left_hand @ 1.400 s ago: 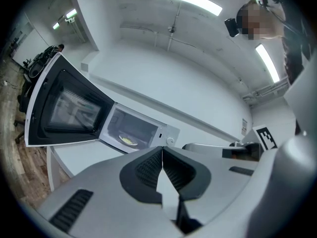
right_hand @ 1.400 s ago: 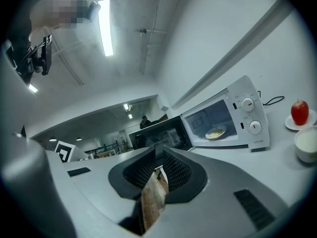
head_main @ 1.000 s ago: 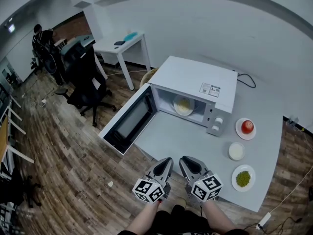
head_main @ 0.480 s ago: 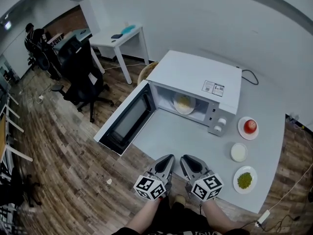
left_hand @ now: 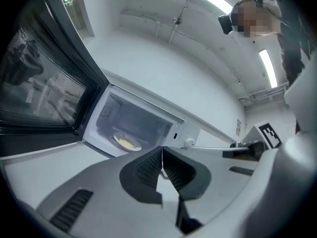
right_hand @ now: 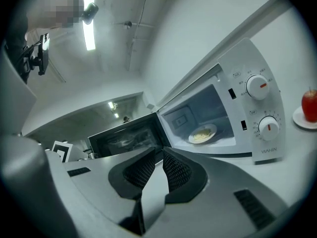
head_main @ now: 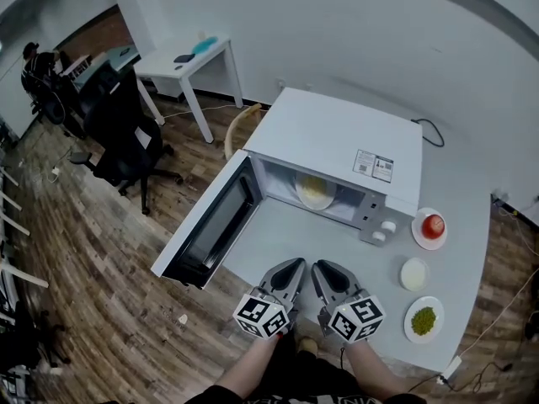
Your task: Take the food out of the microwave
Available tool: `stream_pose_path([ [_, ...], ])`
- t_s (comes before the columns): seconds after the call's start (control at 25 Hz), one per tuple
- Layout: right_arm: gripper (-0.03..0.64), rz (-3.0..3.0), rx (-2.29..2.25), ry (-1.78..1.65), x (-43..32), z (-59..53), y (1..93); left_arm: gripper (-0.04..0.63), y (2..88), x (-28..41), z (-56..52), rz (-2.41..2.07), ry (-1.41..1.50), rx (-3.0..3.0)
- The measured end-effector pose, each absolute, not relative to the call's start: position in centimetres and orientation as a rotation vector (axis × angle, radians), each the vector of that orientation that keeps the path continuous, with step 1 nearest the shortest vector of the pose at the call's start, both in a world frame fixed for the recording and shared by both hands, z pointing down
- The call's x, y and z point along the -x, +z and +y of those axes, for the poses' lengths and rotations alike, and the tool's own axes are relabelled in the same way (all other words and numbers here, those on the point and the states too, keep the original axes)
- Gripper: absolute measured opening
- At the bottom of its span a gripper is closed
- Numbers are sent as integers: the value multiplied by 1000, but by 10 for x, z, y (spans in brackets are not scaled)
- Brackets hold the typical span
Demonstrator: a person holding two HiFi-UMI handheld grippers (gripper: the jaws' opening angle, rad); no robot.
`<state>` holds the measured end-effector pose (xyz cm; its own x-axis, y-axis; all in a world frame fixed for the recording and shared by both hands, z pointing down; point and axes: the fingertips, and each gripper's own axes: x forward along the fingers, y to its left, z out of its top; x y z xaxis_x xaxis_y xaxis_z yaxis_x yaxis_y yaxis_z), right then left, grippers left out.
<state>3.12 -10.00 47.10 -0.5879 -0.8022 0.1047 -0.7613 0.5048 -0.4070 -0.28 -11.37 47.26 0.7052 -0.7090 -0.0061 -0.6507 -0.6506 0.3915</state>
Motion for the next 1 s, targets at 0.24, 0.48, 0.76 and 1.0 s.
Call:
stream_pose_path([
  [0.24, 61, 2587, 1409, -718, -25, -130, 484, 11, 483, 5, -141, -1026, -216, -2537],
  [0.48, 63, 2546, 1442, -780, -22, -157, 494, 11, 492, 7, -166, -988, -213, -2531],
  [0.76, 62, 2422, 1461, -915, -26, -185, 509, 11, 508, 5, -187, -969, -188, -2518],
  [1.0, 63, 2242, 1422, -1080, -35, -209, 520, 12, 514, 4, -202, -958, -171, -2529],
])
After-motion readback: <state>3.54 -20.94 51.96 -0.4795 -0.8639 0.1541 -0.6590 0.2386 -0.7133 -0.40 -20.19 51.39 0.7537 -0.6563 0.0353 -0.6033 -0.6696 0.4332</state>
